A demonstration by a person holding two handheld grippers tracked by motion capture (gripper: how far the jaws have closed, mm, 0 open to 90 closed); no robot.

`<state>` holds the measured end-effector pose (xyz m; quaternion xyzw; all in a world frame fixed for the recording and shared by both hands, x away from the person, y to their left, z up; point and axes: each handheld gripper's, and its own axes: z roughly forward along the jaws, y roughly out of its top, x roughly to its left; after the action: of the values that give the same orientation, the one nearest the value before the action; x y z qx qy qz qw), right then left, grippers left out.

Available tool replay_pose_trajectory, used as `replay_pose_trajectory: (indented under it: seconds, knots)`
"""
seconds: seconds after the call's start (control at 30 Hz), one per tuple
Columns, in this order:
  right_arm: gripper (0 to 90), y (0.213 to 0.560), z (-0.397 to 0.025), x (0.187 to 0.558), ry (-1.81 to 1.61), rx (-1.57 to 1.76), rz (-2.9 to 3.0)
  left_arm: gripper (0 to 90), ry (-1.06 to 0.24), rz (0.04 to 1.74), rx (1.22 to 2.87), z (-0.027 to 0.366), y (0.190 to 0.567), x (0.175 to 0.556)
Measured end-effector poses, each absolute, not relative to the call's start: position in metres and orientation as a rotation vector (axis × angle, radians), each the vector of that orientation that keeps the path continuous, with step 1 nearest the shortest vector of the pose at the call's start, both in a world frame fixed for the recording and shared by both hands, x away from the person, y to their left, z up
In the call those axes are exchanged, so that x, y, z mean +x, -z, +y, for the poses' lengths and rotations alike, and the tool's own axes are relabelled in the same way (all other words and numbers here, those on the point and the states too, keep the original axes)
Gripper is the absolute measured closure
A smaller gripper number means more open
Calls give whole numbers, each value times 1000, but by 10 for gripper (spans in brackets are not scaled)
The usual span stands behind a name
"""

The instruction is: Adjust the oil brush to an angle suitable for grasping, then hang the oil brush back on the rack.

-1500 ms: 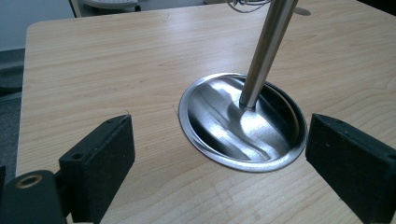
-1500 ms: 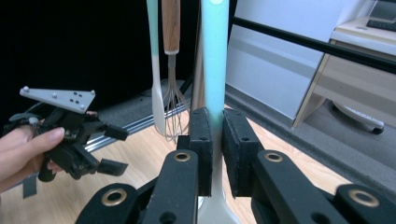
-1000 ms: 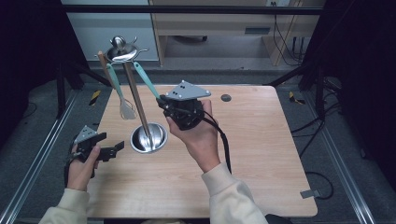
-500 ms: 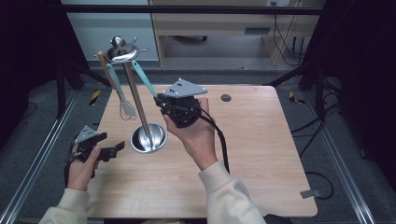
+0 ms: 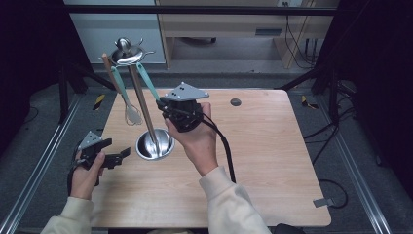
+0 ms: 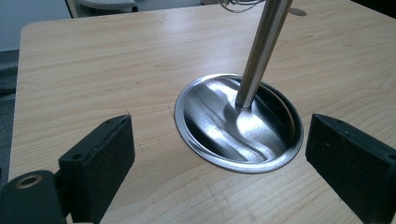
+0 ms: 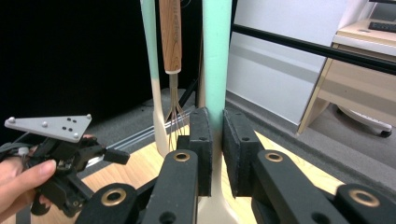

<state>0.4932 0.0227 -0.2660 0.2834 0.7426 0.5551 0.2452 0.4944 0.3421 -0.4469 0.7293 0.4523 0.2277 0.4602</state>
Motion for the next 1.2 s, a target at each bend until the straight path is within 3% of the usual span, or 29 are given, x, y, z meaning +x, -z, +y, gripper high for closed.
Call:
replay_pose_trajectory:
  seconds: [0.57,0.8,1.2]
  knots:
    - [822,277,31,500,-1569,780,1984,78,-555,1114,1795,342,448,495]
    - [778,276,28,500,-1580,773,1983,78,-556,1115,1793,342,448,495]
    - [501,284,-11,500,-1502,861,1936,78,-563,1118,1792,343,448,494]
